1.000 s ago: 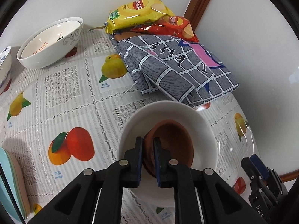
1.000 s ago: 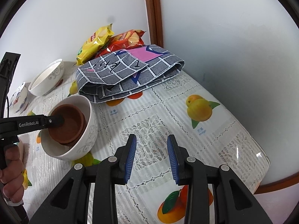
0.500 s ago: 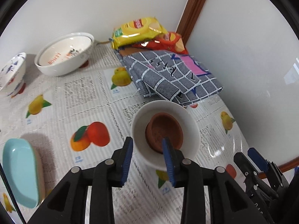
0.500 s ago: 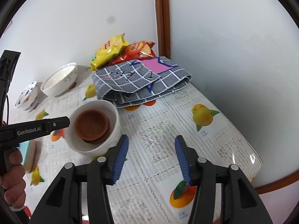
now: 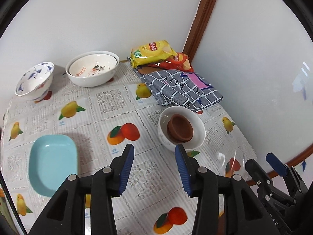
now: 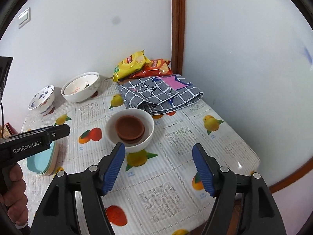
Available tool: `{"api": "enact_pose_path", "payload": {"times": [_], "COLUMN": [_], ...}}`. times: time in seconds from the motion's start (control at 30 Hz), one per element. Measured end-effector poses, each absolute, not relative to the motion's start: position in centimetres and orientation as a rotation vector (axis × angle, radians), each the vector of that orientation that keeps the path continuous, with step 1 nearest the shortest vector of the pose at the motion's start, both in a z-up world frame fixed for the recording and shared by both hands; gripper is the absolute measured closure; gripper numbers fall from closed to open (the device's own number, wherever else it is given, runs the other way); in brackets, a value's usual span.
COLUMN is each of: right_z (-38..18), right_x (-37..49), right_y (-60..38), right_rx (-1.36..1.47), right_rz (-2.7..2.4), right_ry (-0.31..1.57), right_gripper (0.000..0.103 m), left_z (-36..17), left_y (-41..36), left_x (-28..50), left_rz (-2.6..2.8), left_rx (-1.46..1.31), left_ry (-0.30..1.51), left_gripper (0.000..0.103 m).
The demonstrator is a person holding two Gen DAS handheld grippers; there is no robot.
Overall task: Organize plates and bowls
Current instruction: 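Withdraw both tools up from the white bowl, then move both tools toward the white bowl rim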
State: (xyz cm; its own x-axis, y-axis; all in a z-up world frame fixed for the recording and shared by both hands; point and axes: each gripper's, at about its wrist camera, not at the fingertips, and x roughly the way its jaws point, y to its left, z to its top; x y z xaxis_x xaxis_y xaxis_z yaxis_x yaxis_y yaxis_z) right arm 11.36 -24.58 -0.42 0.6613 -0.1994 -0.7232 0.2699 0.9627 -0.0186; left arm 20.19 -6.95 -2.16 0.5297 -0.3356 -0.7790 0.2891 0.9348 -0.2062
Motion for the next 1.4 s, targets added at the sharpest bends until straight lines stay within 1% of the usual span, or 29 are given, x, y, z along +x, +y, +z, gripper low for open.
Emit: {"api": "enact_pose_path", "payload": {"times": [0.07, 0.23, 0.47, 0.67, 0.83, 1.1, 1.27, 1.4], "right_z": [-0.2, 0.4, 1.3, 1.9, 1.8, 1.4, 0.6, -0.4], "right_x": [10.7, 8.8, 6.1, 4.6, 4.7, 5.6, 6.7, 9.2], "right_y": [-23.8, -22.2, -21.6, -22.4, -23.4, -25.3, -27.0, -28.4], "right_rx": [0.096, 0.111, 0.136, 0.153, 0.14, 0.131, 0.18, 0.227], "right_rz": [-0.272, -0.313, -0.362, -0.363, -0.336, -0.247, -0.158, -0.152], "right_ry": [0.805, 0.798, 0.765, 0.745, 0.755, 0.713, 0.653, 0.696], "right_gripper": [0.031, 0.031, 0.03, 0.026, 0.026, 0.026, 0.026, 0.026], "left_z": [-1.8, -1.6, -1.8, -1.5, -1.5, -1.5, -1.9, -2.3], "left_y": [-6.3, -5.4, -6.2, -7.6, -8.3, -9.4, -9.7, -10.1], "left_x": [19.7, 18.8, 17.7, 16.3, 16.0, 16.5, 17.4, 18.7], "left_rz": [-0.379, -0.409, -0.44, -0.438, -0.397, -0.343, -0.357, -0.357], "left_rx": [-0.049, -0.04, 0.001, 0.027, 0.004, -0.004, -0.021, -0.013], "left_ry": [0.931, 0.926, 0.932, 0.914, 0.898, 0.874, 0.884, 0.914], "left_gripper": [0.059, 0.059, 0.059, 0.059, 0.059, 0.059, 0.059, 0.059]}}
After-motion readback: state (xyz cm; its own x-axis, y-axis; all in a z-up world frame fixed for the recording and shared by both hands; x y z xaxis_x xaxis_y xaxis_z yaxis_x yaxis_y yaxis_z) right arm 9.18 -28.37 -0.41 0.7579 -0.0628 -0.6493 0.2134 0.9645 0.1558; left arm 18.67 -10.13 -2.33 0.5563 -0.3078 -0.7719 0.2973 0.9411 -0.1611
